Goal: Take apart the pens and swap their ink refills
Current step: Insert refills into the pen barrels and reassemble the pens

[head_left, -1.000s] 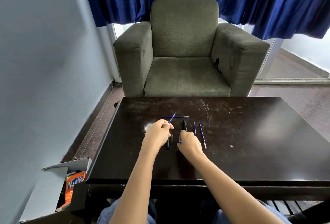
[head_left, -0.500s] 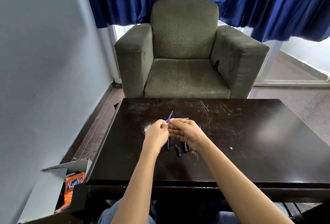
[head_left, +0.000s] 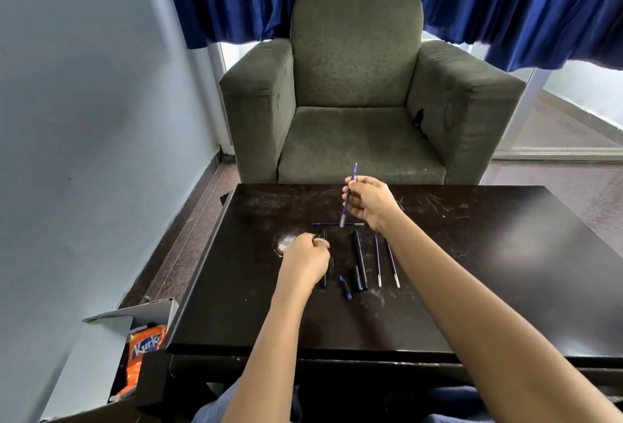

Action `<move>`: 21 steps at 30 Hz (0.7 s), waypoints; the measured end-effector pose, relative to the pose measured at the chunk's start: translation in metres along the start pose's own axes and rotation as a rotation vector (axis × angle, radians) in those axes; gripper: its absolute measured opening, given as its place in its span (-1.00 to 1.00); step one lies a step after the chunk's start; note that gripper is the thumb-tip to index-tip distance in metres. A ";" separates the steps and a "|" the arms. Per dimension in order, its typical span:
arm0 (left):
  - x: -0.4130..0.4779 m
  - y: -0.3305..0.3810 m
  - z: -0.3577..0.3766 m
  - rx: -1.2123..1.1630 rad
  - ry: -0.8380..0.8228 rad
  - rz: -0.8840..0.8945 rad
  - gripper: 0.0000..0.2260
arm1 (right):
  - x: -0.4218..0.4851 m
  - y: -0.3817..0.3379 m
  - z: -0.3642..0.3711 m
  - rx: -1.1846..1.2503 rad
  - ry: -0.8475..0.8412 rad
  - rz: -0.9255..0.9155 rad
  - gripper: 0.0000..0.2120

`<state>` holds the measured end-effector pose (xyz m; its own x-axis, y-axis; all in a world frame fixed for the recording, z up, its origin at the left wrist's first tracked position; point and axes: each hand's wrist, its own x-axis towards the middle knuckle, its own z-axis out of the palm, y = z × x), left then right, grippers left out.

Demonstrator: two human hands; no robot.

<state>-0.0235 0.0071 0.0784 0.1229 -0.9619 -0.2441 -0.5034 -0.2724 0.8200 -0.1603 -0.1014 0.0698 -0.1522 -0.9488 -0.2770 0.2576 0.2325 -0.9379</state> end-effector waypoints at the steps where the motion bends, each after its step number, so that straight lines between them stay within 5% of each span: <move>1: 0.001 -0.001 0.000 0.010 0.002 -0.002 -0.69 | 0.011 0.003 -0.001 -0.182 0.030 -0.074 -0.81; 4: 0.003 -0.003 0.002 0.013 0.002 -0.001 -0.69 | 0.040 0.014 -0.005 -0.822 0.053 -0.325 -0.82; 7: 0.005 -0.004 0.003 0.029 0.002 0.001 -0.68 | 0.066 0.030 -0.007 -1.143 -0.042 -0.370 -0.81; 21: 0.008 -0.002 0.001 0.082 0.041 0.002 -0.68 | 0.096 0.071 0.007 -1.361 -0.143 -0.332 -0.85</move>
<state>-0.0221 0.0006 0.0740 0.1558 -0.9631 -0.2195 -0.5716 -0.2691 0.7752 -0.1503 -0.1774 -0.0221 0.0952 -0.9936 -0.0600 -0.8948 -0.0590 -0.4426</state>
